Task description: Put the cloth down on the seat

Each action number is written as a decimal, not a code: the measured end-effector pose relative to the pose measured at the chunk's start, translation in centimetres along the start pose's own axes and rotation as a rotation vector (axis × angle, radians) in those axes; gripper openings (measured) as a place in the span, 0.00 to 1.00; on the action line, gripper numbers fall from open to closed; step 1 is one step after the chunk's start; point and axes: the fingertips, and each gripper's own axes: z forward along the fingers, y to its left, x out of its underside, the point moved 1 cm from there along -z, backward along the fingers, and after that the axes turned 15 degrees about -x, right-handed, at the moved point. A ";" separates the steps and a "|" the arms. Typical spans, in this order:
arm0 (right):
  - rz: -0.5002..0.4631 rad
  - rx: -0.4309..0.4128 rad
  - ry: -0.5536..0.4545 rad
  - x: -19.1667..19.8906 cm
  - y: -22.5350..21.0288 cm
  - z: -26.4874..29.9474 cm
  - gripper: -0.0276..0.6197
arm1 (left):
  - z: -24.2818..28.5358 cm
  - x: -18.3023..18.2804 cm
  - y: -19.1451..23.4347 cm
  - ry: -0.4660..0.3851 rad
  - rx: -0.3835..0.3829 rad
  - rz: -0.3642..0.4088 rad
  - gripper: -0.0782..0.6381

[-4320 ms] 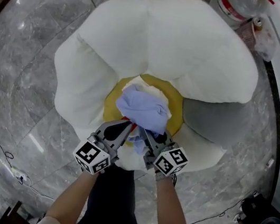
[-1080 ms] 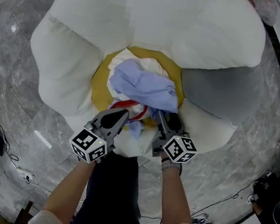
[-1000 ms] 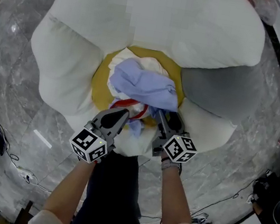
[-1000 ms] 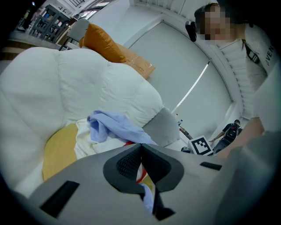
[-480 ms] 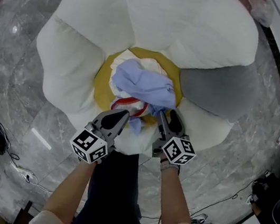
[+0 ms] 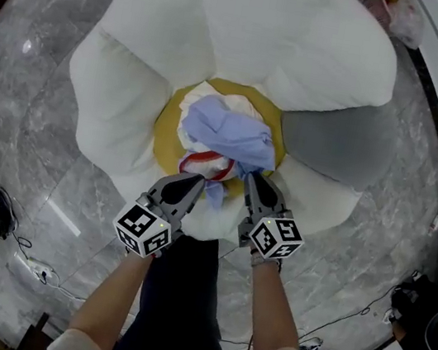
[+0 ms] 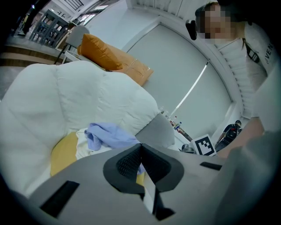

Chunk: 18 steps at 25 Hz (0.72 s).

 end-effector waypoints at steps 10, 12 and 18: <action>-0.063 -0.070 0.036 -2.8 5.4 -0.2 0.07 | -3.0 -2.8 -1.5 -0.014 -0.009 0.015 0.13; -0.070 -0.080 0.040 -3.8 6.7 -0.4 0.07 | -3.6 -3.7 -2.0 -0.022 -0.010 0.020 0.13; -0.098 -0.120 0.031 -6.5 11.0 -1.3 0.07 | -5.8 -6.3 -3.5 -0.038 -0.009 0.038 0.13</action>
